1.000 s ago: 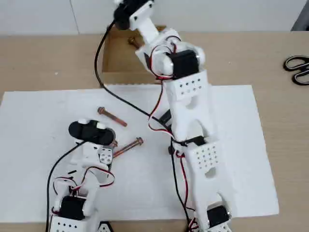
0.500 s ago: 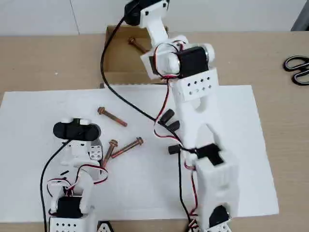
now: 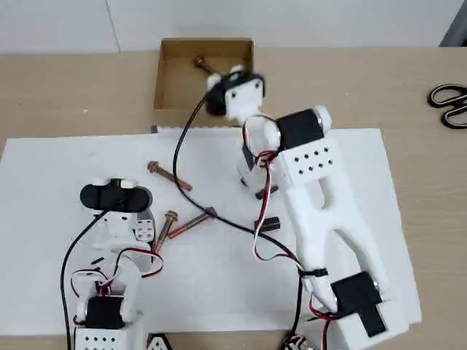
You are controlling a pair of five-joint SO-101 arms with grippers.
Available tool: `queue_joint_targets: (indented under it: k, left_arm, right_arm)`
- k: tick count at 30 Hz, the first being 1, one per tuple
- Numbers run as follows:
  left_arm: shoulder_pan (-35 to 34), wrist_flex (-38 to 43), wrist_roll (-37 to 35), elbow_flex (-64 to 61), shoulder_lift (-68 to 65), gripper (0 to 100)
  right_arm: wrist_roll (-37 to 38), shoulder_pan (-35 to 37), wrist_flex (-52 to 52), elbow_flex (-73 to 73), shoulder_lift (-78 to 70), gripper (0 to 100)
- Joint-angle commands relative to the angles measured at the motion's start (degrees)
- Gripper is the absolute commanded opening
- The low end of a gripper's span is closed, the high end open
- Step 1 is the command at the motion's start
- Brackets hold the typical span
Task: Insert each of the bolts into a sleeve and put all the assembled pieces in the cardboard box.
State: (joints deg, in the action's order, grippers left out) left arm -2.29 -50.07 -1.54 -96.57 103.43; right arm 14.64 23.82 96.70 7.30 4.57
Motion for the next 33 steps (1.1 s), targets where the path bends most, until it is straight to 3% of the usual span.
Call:
queue_joint_targets:
  k: [1, 5, 11, 16, 33]
  left_arm:
    - [-0.26, 1.67, 0.09, 0.22, 0.44, 1]
    - [-0.26, 1.58, 0.09, 0.22, 0.35, 1]
    - [-0.26, 1.32, 0.09, 0.22, 0.35, 1]
    - [-4.92, 2.11, 0.09, 0.22, 0.62, 1]
    - [-6.42, 3.25, -2.29, 0.22, 0.62, 1]
  right_arm:
    - [13.98, -0.75, -0.13, -5.36, 3.65, 0.7]
    - [23.12, -1.54, -0.48, -9.67, 5.49, 2.1]
    - [34.29, -1.71, -0.57, -13.80, 5.49, 16.4]
    - [41.76, -2.33, -3.91, -19.34, 5.49, 16.6]
    - [50.46, -2.24, -16.04, -29.54, 5.41, 16.9]
